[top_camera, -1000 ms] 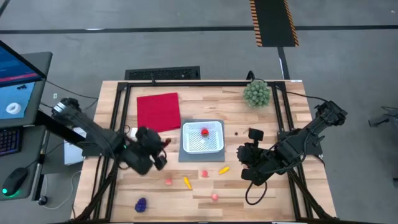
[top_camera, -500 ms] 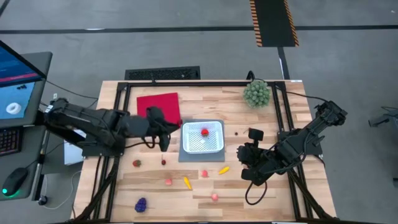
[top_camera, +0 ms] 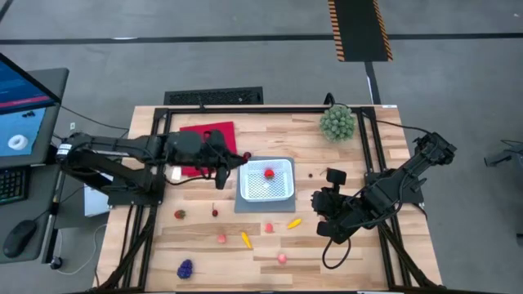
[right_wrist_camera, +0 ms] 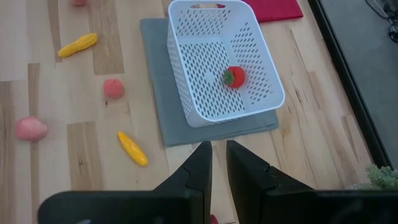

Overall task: Pick and placing Produce into tupperware
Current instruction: Put the bottom left cherry into the white basket

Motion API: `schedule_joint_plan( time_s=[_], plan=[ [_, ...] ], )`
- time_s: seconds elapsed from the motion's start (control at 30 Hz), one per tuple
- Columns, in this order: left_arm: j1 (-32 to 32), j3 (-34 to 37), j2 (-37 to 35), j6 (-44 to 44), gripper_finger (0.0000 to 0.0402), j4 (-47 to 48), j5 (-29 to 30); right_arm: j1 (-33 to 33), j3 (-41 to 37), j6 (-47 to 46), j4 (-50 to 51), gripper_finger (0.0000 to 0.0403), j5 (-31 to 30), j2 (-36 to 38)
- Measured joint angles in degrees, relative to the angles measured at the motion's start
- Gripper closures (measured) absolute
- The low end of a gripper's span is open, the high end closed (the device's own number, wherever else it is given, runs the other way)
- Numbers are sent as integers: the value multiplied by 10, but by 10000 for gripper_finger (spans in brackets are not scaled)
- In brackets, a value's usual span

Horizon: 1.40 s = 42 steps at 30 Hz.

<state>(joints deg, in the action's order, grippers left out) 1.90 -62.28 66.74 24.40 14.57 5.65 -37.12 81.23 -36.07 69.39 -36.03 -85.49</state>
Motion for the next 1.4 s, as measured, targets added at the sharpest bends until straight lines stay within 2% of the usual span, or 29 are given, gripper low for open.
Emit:
schedule_joint_plan(
  time_s=[0.2,0.4,0.53,0.67,0.77,0.93,1.03,1.27,1.4],
  plan=[
    [-57,80,0,29,401,-68,-75,0,0,0,0,333,0,0],
    [-114,149,0,84,401,-105,-110,0,0,0,-4,333,0,0],
    [-127,180,2,96,401,-126,-116,0,0,0,-8,333,0,0],
    [-126,185,34,103,401,-137,-115,0,0,2,-8,333,-1,0],
    [-126,184,86,112,401,-162,-131,1,0,3,-9,333,-2,0],
    [-126,150,162,101,401,-181,-157,2,0,1,-8,333,-2,0],
    [-126,118,200,100,401,-157,-157,1,0,0,-8,333,-2,0],
    [-115,23,285,78,401,5,-129,0,0,0,-8,333,-2,0],
    [-106,-17,313,63,401,48,-120,0,0,0,-9,333,-2,0]
  ],
)
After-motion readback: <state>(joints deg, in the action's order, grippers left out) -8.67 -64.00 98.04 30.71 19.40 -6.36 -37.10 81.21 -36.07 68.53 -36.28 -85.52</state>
